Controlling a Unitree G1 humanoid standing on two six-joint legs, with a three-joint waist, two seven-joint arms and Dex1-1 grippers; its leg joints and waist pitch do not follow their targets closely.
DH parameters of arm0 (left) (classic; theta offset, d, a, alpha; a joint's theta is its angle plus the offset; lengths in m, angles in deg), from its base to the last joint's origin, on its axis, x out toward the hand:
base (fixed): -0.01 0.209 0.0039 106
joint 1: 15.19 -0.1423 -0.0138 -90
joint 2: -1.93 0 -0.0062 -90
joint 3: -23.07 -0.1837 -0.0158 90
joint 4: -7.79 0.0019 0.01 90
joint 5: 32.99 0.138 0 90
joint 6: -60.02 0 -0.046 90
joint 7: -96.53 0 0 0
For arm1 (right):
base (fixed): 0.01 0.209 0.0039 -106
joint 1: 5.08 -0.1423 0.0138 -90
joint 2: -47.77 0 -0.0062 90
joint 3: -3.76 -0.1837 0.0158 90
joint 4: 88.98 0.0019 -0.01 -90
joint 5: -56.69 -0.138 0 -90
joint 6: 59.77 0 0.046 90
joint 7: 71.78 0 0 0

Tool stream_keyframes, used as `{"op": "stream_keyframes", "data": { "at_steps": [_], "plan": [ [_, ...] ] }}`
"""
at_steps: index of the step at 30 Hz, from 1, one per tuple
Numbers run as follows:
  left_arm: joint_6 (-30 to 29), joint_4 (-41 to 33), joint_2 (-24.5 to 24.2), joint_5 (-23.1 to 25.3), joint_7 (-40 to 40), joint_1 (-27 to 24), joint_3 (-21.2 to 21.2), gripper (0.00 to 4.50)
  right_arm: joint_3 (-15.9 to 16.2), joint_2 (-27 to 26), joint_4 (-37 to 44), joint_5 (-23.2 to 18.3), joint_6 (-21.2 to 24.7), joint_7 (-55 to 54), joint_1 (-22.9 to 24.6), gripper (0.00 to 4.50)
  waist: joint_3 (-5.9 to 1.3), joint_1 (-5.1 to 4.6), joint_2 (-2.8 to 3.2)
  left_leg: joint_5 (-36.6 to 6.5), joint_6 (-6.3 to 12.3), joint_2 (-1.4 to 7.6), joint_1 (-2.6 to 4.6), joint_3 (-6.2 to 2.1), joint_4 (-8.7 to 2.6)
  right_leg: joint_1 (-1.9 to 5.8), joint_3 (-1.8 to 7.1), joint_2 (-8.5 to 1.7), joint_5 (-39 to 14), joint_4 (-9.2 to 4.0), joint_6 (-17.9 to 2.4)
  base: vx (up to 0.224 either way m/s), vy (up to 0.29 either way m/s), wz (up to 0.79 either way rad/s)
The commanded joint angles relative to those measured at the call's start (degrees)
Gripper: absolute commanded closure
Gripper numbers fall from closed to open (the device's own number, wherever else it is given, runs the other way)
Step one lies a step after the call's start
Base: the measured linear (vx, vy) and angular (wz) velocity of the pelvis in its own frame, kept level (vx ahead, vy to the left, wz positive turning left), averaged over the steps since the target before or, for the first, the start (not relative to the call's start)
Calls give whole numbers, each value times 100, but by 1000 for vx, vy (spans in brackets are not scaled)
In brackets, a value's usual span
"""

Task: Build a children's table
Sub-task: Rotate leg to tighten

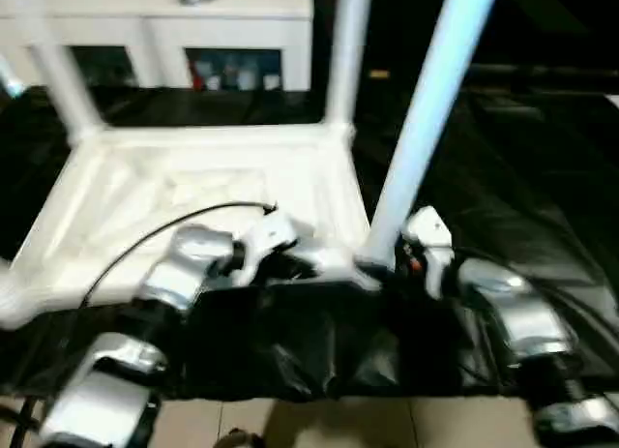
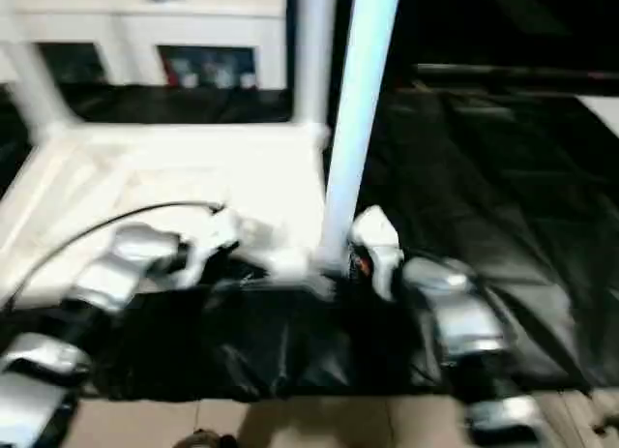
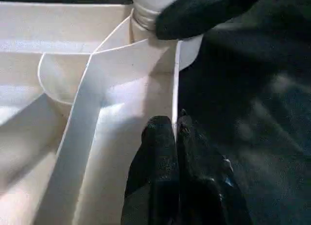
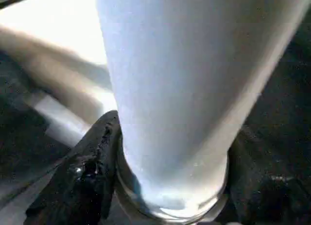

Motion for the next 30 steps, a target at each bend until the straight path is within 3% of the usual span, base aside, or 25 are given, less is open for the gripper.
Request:
{"op": "stream_keyframes", "data": {
  "at_steps": [1, 2, 5, 7, 12, 13, 15, 18, 20, 23, 27, 30],
  "plan": [
    [-22, -241, 531, -64, 408, 35, -237, 450, 626, -638, -103, -27, -26, -110, -100, 179, -324, -19, -53, -1830, -281, 201, 203, -155, -523, 55, 88, -232, -1544, -485, -1041, 0, 0, 0],
    [-15, -243, 543, -69, 401, 31, -244, 450, 638, -665, -106, -17, -43, -128, -108, 179, -326, -23, -36, -1862, -254, 203, 226, -150, -508, 39, 99, -237, -1514, -499, -1024, 0, 0, 0],
    [119, -231, 622, -48, 321, 13, -342, 450, 749, -923, -3, 24, -170, -167, -132, 110, -337, -29, -48, -1721, -177, 196, 196, -144, -508, 63, 102, -219, -1244, -488, -1008, 0, 0, 0],
    [208, -211, 577, 5, 286, 19, -372, 450, 707, -936, 106, -57, -100, -21, -88, 100, -341, -23, -41, -1558, -90, 196, 187, -134, -496, 79, 102, -210, -932, -465, -1058, 0, 0, 0],
    [519, -285, 210, -43, -280, -50, -411, 450, 719, -362, 318, -74, -281, 658, 53, 53, -351, -17, -34, -1429, 16, 199, 186, -127, -484, 105, 95, -205, -630, -440, -1137, 0, 0, 0],
    [728, -287, -73, -158, -773, -81, -407, 450, 760, 104, 311, -67, -568, 1219, 80, 53, -359, -2, -27, -1419, 38, 203, 195, -137, -477, 117, 85, -212, -597, -446, -1161, 0, 0, 0],
    [791, -270, -212, -236, -1016, -80, -374, 450, 788, 357, 284, -73, -739, 1579, 77, 53, -369, 5, -28, -1264, 143, 209, 179, -117, -444, 133, 93, -208, -225, -404, -1232, 0, 0, 0],
    [858, -183, -383, -342, -1301, -41, -285, 450, 776, 662, 291, -240, -706, 2197, 59, 53, -373, 33, -29, -1069, 338, 212, 183, -91, -411, 149, 76, -189, 174, -355, -1430, 0, 0, 0],
    [893, -67, -538, -401, -1573, 21, -226, 450, 840, 956, 316, -348, -657, 2819, 36, 53, -374, 71, -40, -1039, 393, 214, 184, -82, -400, 160, 62, -189, 121, -347, -1491, 0, 0, 0],
    [877, 25, -651, -451, -1815, 93, -175, 450, 954, 1217, 301, -378, -591, 3420, -7, 53, -363, 118, -39, -1149, 376, 240, 206, -75, -407, 132, 67, -198, -99, -353, -1543, 0, 0, 0],
    [947, 142, -784, -564, -2129, 176, -193, 450, 1112, 1436, 95, -422, -652, 4093, -172, 87, -354, 147, -43, -1299, 271, 247, 220, -76, -425, 116, 76, -216, -399, -373, -1543, 0, 0, 0],
    [992, 183, -818, -565, -2205, 191, -202, 450, 1134, 1436, 33, -449, -637, 4210, -239, 127, -363, 165, -55, -1193, 283, 243, 210, -79, -419, 122, 70, -217, -300, -351, -1556, 0, 0, 0]
  ]
}}
